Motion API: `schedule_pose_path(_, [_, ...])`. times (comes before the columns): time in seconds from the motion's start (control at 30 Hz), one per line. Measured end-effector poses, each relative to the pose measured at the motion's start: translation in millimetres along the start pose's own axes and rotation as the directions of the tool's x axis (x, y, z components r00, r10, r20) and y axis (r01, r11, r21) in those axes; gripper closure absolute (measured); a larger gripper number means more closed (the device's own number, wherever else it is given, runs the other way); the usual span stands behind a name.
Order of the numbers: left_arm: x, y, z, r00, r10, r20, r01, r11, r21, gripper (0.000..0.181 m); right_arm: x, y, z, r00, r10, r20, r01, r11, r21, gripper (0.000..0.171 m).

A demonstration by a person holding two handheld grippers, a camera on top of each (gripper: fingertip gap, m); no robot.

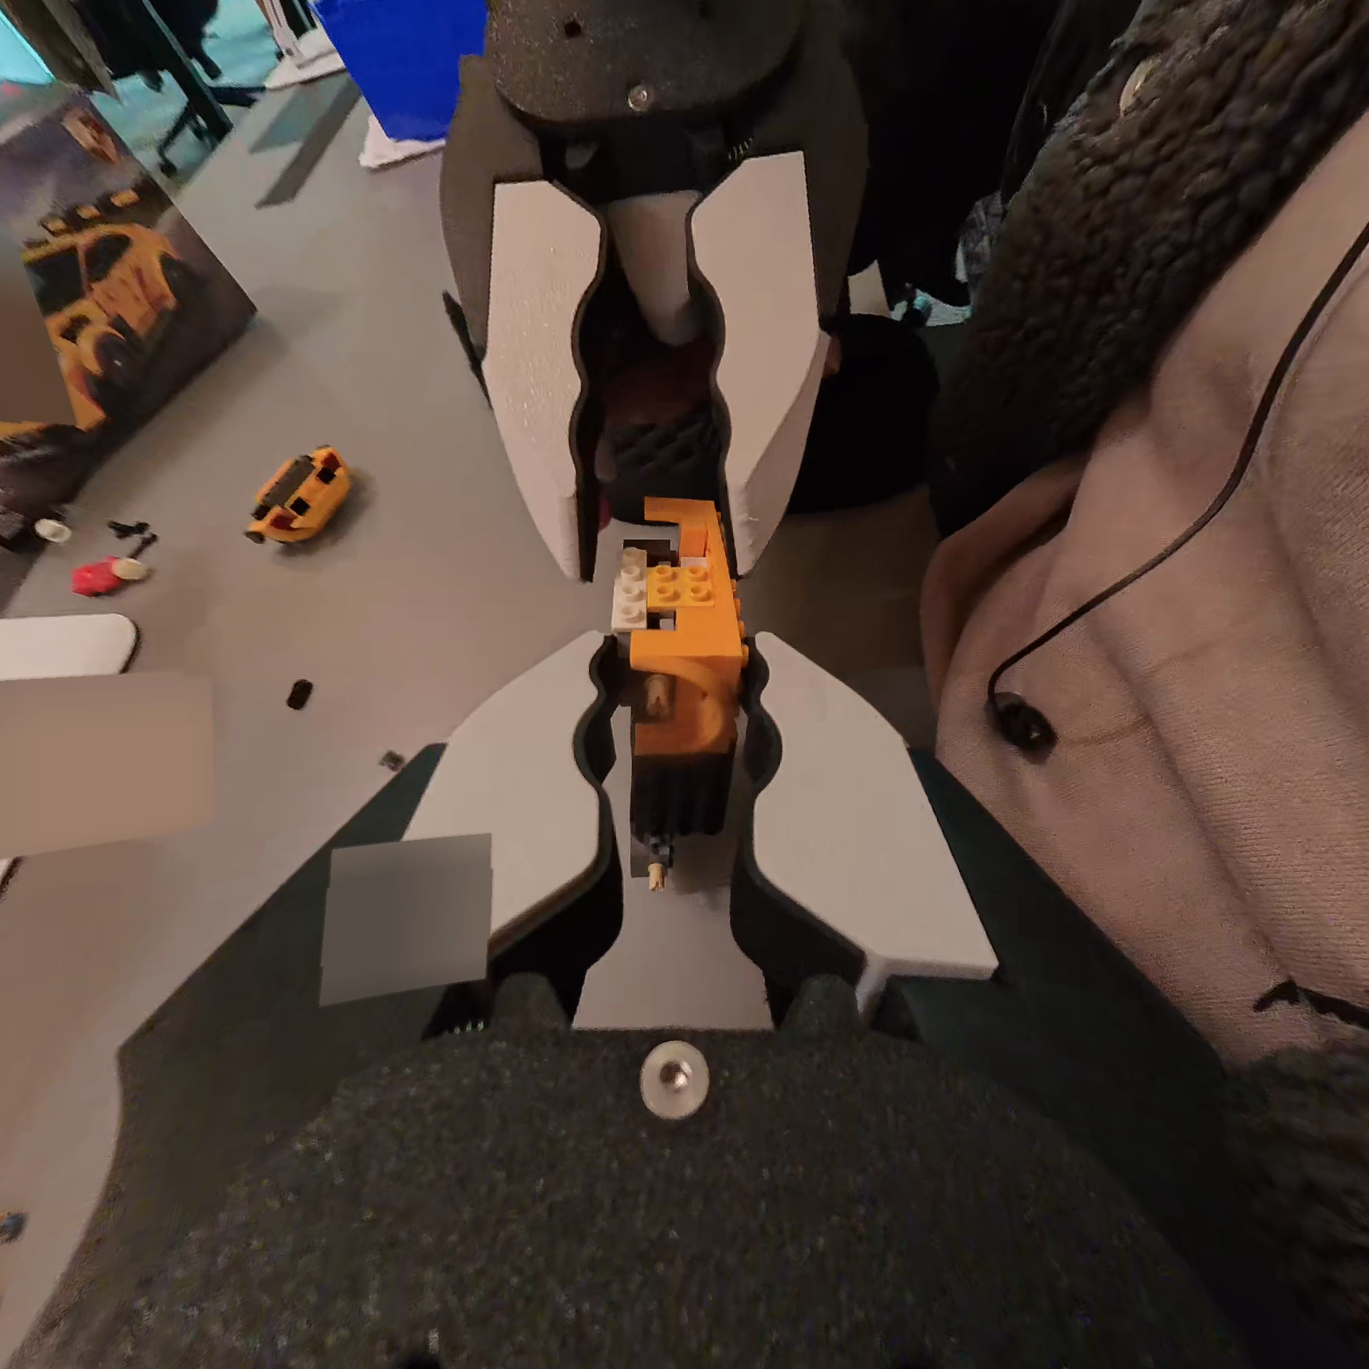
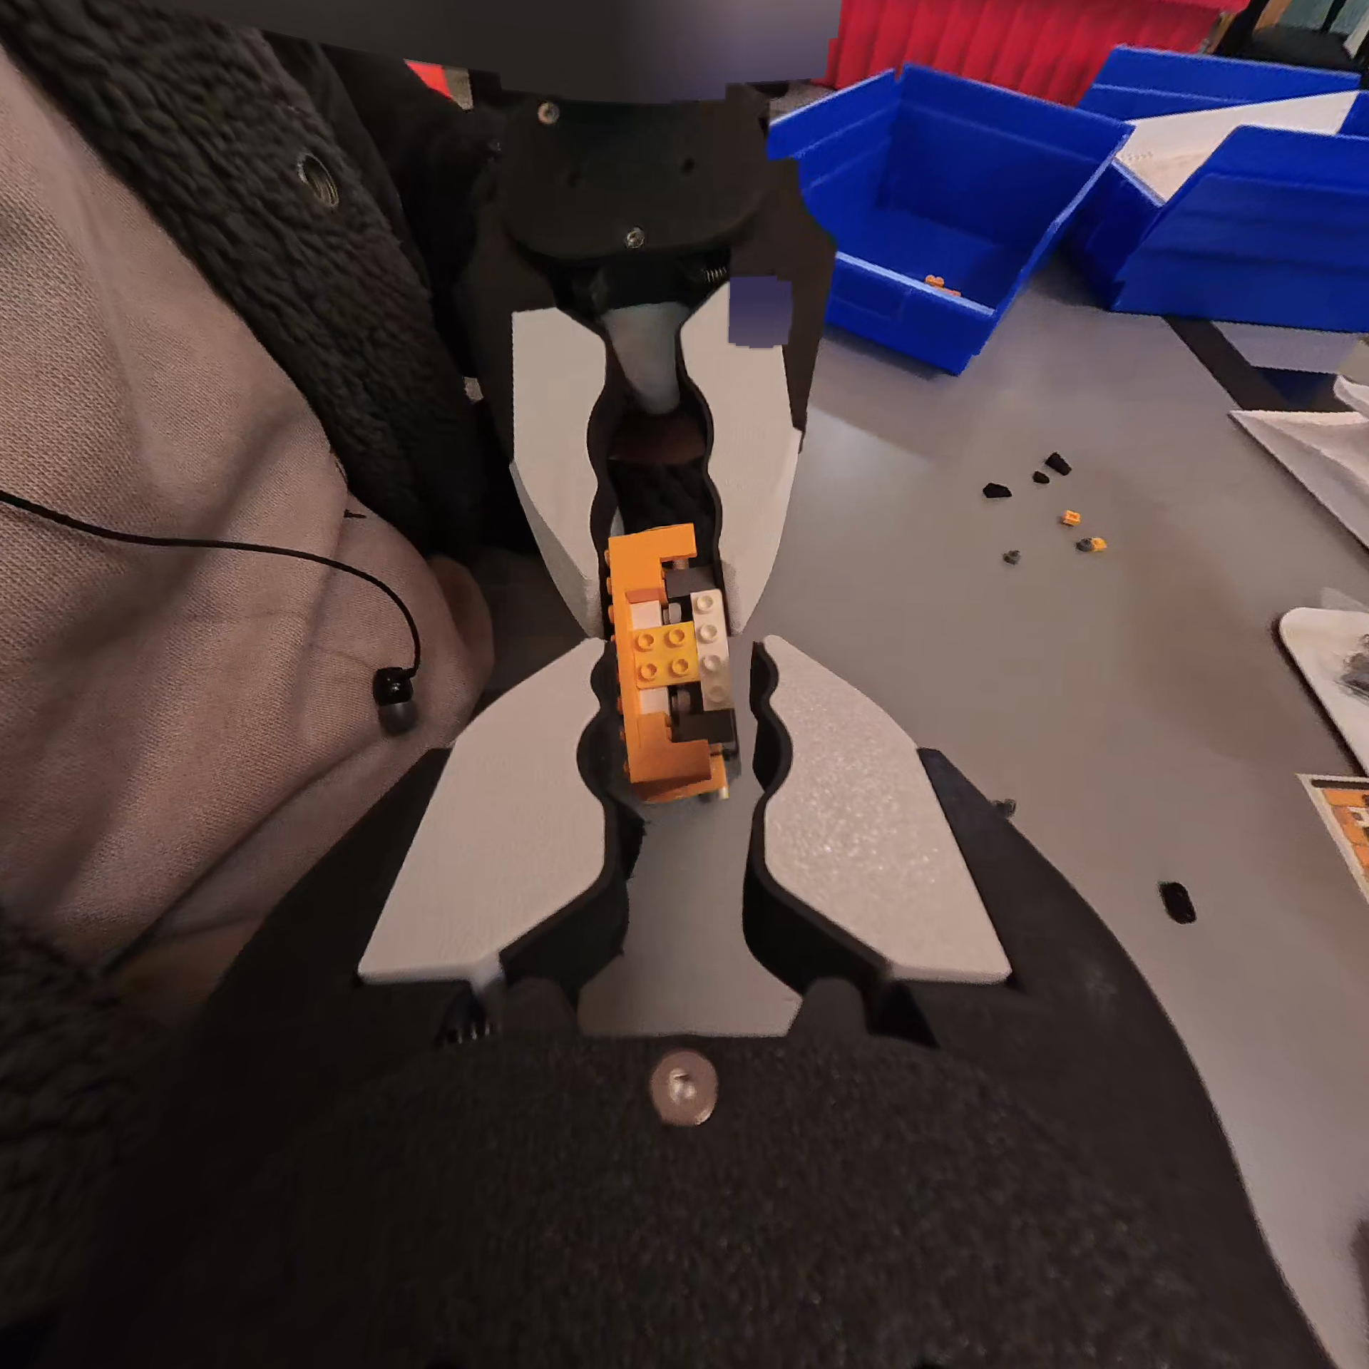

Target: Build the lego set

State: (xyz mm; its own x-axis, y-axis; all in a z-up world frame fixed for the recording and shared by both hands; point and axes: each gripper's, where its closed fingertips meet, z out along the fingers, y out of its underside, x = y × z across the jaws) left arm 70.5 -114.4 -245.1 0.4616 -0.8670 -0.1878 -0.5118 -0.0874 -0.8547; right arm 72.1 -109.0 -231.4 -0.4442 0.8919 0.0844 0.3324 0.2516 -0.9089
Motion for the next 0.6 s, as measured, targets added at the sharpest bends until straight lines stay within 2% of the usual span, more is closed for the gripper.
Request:
schedule_pose_path(0.13, [-0.5,1.3,1.2,0.996,0.069,0.055,-0.069,0.998,0.004,0.150,-6.6,1.6,4.2,0.999,-0.051,0.000,0.051,0.998,-0.031,0.134])
schedule_pose_path(0.3, [1.6,-3.9,4.7,0.990,0.120,0.077,-0.122,0.992,0.019,0.150,-6.6,6.1,9.3,0.992,-0.125,-0.024,0.123,0.989,-0.078,0.138])
schedule_pose_path(0.6, [2.2,-3.9,6.2,0.993,0.100,0.065,-0.102,0.994,0.031,0.150,-7.4,6.7,10.0,0.987,-0.154,-0.055,0.151,0.986,-0.068,0.139])
